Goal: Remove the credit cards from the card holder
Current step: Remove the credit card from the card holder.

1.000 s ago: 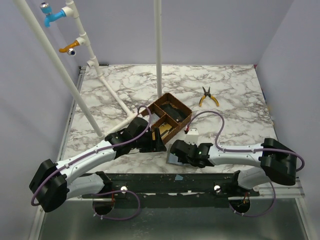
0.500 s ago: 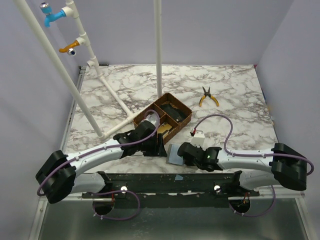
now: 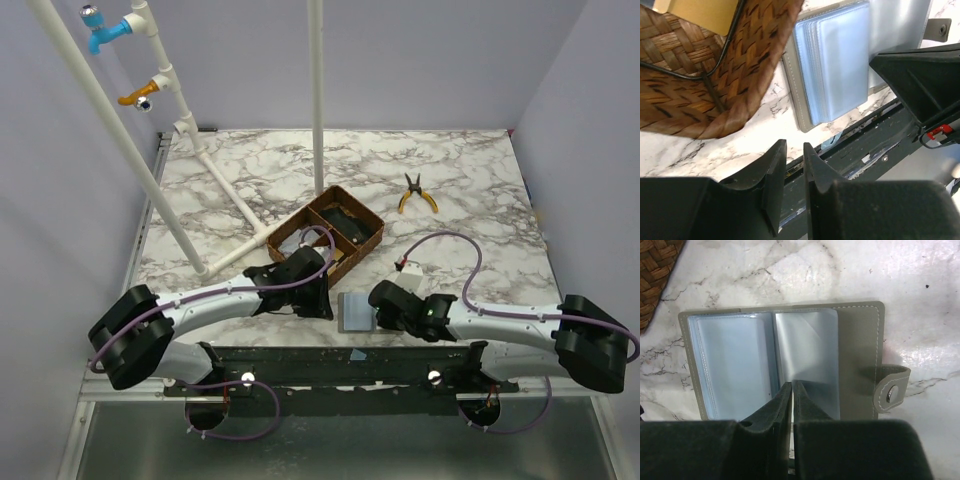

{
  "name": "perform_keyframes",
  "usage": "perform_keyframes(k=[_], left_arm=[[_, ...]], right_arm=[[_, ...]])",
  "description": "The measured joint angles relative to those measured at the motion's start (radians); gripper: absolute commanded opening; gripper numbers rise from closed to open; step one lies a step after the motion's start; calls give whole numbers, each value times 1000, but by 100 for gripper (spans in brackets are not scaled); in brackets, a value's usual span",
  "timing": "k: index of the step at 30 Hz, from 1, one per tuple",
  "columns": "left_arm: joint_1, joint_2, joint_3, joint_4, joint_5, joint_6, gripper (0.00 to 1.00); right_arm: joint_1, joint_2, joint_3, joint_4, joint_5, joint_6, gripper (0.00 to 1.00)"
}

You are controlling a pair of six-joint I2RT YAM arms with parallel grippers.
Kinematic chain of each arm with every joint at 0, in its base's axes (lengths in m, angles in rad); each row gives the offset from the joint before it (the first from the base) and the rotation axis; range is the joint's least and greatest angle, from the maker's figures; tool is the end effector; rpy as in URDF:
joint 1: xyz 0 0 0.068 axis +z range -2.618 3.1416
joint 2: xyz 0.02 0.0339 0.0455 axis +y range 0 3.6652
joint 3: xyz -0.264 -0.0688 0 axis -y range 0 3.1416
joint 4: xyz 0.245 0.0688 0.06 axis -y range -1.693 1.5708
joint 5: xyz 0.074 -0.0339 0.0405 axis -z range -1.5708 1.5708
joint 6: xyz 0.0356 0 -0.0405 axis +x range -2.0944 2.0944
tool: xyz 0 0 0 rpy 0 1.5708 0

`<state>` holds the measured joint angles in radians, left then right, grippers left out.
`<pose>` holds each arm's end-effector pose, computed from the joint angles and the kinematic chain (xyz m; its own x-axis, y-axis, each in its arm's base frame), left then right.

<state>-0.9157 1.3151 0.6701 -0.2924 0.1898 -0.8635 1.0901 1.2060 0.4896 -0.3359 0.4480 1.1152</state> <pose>0.1467 -0.2020 0.1817 -0.9627 0.0279 -0.2690 0.1770 0.8171 -0.5487 0.1073 0.1725 0.1523 -0.8052 0.2063 -0.5559 0.0527 0.9587 0.2795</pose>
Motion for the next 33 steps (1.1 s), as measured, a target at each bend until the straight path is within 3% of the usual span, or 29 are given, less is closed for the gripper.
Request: perform_keyframes(k=[11, 16, 19, 27, 33], left_arm=[[-35, 121, 100, 39, -16, -6, 13], [-44, 130, 100, 45, -24, -24, 13], [-44, 130, 98, 51, -32, -34, 13], [-44, 110, 80, 51, -52, -46, 13], [-44, 85, 79, 50, -63, -47, 13]], right_arm=[[-25, -26, -31, 32, -26, 0, 9], [-56, -69, -51, 36, -48, -9, 34], [-62, -96, -48, 15, -50, -29, 42], [-56, -82, 60, -33, -54, -96, 45], [-21, 47, 146, -50, -52, -122, 47]])
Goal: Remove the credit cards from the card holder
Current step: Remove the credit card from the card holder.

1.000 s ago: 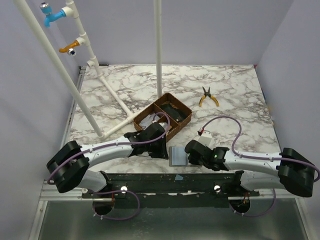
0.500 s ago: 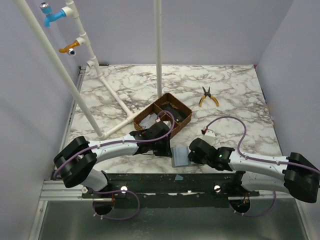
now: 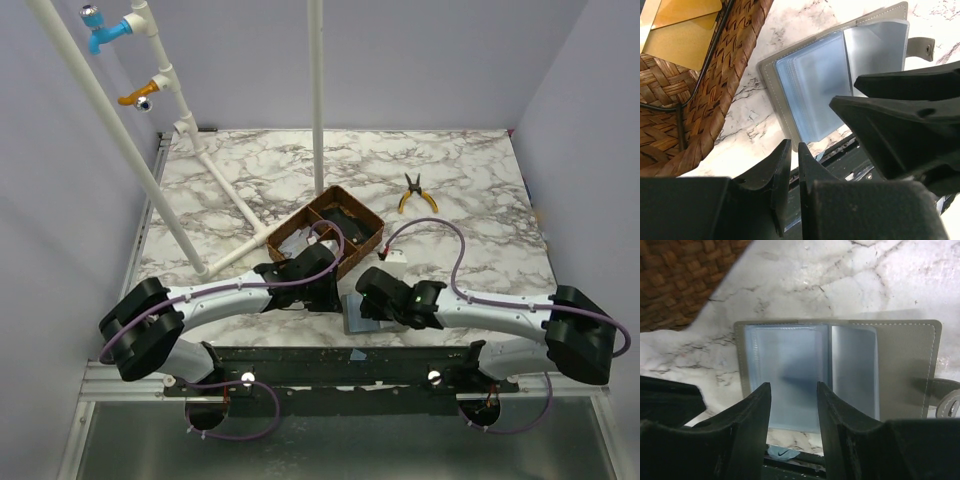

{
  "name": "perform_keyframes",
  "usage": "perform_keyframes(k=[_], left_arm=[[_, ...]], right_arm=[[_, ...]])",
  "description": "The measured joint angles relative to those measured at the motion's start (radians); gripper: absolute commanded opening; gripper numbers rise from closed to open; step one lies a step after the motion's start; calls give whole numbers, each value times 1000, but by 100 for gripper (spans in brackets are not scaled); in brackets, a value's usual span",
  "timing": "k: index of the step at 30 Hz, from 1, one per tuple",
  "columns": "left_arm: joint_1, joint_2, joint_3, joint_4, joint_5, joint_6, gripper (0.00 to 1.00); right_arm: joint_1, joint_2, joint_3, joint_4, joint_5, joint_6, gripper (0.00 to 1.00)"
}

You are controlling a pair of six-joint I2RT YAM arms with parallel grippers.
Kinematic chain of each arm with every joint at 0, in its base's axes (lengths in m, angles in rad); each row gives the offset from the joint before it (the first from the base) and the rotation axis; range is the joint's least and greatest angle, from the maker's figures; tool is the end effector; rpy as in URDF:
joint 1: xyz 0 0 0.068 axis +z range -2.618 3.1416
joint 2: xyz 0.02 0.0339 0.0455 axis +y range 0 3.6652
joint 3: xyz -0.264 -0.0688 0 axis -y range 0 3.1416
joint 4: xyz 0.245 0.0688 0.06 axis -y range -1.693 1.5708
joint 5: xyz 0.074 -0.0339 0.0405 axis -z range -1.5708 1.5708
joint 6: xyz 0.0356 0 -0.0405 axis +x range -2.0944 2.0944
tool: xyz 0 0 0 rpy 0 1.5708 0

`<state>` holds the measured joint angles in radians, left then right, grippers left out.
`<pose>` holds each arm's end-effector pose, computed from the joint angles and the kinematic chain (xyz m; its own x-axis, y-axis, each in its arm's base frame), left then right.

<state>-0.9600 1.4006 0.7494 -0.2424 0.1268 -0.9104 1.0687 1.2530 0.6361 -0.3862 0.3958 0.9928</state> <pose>0.1540 -0.2279 0.1877 -0.9518 -0.0064 -0.3065 0.1734 0.8134 -0.5553 0.1225 0.1946 0.1814 -0.8156 0.1203 -0.5660 -0.0475 0.9609 0.2727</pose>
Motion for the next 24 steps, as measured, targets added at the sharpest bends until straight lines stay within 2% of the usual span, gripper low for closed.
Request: perform_keyframes(k=[9, 12, 14, 17, 24], left_arm=[[0, -23, -16, -10, -3, 0, 13], [0, -23, -21, -10, -3, 0, 13], [0, -23, -22, -11, -3, 0, 13], [0, -23, -23, -10, -3, 0, 12], [0, -23, -27, -9, -3, 0, 12]], right_arm=[[17, 94, 23, -52, 7, -4, 48], [18, 103, 29, -52, 8, -3, 40], [18, 105, 29, -49, 7, 1, 30], [19, 106, 28, -44, 8, 6, 22], [19, 83, -11, -8, 14, 38, 16]])
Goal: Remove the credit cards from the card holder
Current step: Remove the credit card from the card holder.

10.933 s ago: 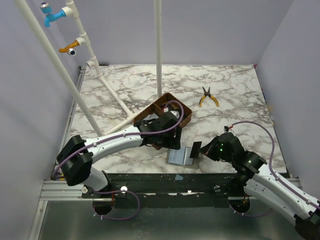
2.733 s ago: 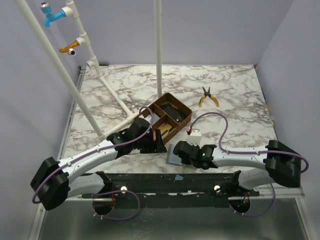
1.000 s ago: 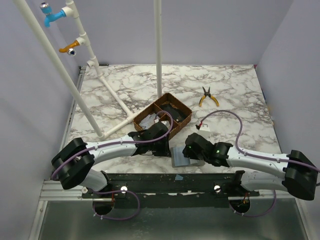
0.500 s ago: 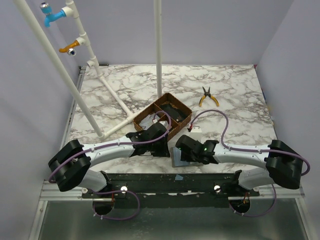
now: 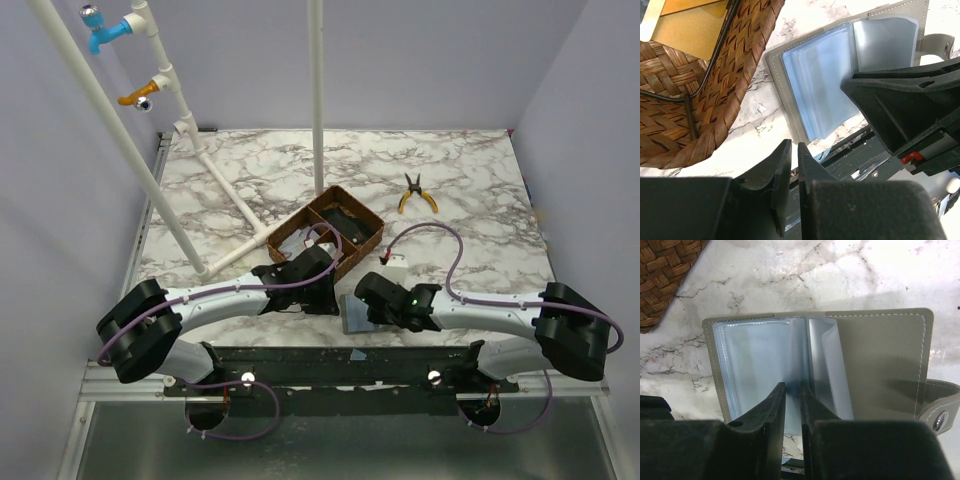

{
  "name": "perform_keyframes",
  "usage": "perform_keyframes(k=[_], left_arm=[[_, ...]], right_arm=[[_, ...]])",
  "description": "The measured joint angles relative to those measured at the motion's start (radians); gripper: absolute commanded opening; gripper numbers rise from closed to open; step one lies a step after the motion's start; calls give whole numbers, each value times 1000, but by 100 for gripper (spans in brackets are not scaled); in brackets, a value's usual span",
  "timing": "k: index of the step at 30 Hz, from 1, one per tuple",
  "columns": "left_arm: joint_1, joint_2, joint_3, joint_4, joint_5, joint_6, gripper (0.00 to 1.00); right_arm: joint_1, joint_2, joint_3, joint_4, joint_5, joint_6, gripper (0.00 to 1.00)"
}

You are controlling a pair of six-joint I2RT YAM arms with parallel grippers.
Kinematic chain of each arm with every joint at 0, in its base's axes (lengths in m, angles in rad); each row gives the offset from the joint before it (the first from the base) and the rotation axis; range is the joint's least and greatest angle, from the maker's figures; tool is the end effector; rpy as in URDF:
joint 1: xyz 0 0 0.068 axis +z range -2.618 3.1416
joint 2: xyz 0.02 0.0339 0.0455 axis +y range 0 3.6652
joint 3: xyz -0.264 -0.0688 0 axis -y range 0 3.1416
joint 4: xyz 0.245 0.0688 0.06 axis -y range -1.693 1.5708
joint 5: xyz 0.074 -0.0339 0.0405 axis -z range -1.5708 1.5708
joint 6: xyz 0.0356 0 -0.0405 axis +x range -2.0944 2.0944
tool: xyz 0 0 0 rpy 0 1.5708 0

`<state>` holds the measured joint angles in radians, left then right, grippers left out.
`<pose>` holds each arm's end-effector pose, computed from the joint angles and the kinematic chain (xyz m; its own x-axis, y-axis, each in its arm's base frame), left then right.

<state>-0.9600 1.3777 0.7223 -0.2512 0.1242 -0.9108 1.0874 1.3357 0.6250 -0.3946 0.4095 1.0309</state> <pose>0.1498 -0.2217 0.1848 -0.9537 -0.0047 -0.3009 0.1685 0.8201 -0.5468 0.1200 0.1981 0.1606 -0.8389 0.0947 -0.5359 -0.0186 0.9792 0.2021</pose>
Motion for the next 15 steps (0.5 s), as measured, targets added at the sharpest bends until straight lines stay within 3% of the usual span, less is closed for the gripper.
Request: perform_keyframes(k=[5, 15], left_arm=[[0, 0, 0, 3, 0, 0, 12], [-9, 34, 0, 18, 1, 0, 11]], right_arm=[[0, -25, -33, 27, 2, 30, 7], [0, -47, -70, 61, 8, 74, 1]])
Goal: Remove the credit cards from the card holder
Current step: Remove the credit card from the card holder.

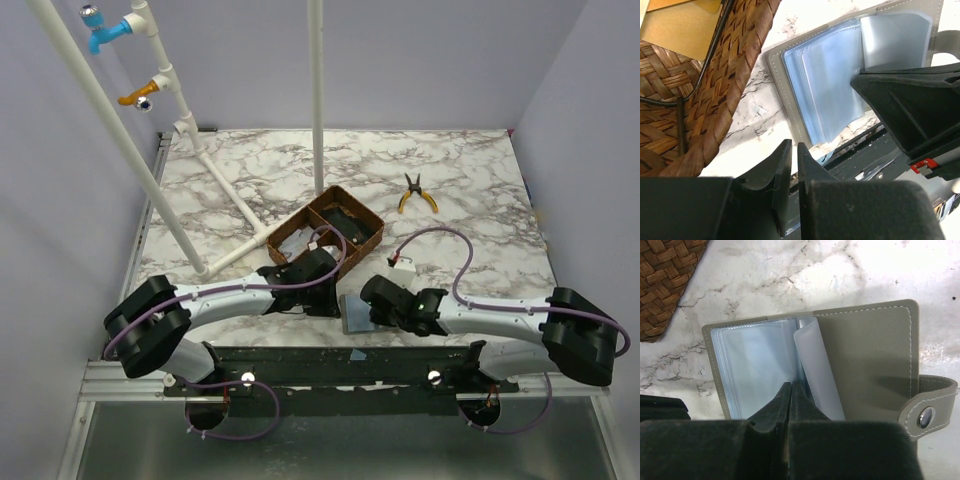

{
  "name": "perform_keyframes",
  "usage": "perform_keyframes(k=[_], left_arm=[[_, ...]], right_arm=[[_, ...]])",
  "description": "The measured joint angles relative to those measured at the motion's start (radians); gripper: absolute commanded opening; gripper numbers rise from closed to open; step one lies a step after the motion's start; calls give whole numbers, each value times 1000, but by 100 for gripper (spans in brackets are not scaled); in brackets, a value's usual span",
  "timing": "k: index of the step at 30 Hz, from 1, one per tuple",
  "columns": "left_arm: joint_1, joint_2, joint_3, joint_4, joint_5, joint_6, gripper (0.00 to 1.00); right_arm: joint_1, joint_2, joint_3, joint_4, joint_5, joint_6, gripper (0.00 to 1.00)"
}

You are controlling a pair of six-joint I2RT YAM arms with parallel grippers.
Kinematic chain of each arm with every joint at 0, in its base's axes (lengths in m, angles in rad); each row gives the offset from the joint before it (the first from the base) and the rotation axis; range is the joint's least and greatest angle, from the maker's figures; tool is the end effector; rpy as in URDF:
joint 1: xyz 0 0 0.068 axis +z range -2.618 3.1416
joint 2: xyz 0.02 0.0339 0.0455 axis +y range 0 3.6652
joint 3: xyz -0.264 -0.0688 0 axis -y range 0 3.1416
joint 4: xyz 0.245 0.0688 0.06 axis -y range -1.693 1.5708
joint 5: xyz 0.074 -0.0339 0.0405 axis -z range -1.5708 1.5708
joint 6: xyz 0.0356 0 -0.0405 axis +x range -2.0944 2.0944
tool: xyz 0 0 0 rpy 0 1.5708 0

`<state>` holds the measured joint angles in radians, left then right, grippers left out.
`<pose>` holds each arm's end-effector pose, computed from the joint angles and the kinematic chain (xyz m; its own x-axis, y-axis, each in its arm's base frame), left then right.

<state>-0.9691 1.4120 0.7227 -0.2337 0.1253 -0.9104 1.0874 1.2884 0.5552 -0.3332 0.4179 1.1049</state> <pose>0.1500 -0.2263 0.1775 -0.9565 0.0088 -0.2915 0.1714 0.8255 -0.5377 0.1151 0.1882 0.1544 -0.8243 0.1864 -0.5345 0.0410 0.9614 0.2722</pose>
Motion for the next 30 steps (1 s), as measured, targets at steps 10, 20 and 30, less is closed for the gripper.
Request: perform_keyframes(k=[10, 20, 30], left_arm=[[-33, 65, 51, 6, 0, 0, 10], [-41, 113, 92, 12, 0, -2, 9], [-50, 151, 103, 16, -1, -3, 8]], right_arm=[[-3, -82, -89, 79, 1, 55, 1], [-46, -170, -203, 200, -73, 92, 1], [-68, -189, -254, 279, -129, 150, 1]])
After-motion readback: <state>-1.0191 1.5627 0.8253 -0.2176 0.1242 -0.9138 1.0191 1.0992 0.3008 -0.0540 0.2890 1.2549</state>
